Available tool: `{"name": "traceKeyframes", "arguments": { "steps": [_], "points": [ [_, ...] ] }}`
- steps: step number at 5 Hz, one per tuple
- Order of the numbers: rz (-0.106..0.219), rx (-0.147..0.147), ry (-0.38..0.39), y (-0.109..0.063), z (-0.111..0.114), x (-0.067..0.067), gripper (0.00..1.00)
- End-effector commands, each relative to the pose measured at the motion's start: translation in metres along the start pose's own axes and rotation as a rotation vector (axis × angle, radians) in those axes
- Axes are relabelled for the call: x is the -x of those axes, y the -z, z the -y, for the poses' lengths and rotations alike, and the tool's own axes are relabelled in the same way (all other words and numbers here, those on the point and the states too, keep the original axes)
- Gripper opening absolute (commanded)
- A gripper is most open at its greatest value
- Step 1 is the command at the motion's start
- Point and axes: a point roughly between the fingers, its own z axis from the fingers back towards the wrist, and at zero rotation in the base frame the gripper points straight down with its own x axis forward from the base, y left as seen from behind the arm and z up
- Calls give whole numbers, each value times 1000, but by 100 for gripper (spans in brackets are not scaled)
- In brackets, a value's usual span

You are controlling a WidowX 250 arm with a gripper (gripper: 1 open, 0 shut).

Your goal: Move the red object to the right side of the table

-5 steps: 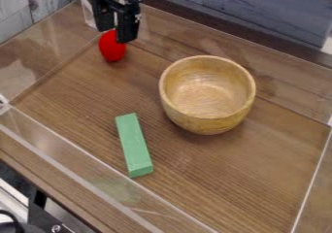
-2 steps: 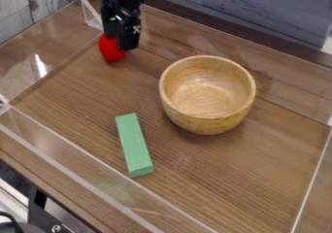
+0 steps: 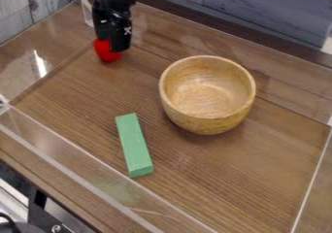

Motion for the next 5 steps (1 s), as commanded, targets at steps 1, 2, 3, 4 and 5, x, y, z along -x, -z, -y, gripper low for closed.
{"name": "traceKeyframes", "arguments": {
  "steps": [1,2,3,4,5],
  "points": [
    [58,-55,11,-18,-12,-13,100],
    [64,-60,44,-10,-12,-24,100],
    [69,-63,70,-3,-18,-17,100],
    [76,-63,95,2,-22,-9,0],
    [82,-63,128,8,-19,-14,0]
  ]
}}
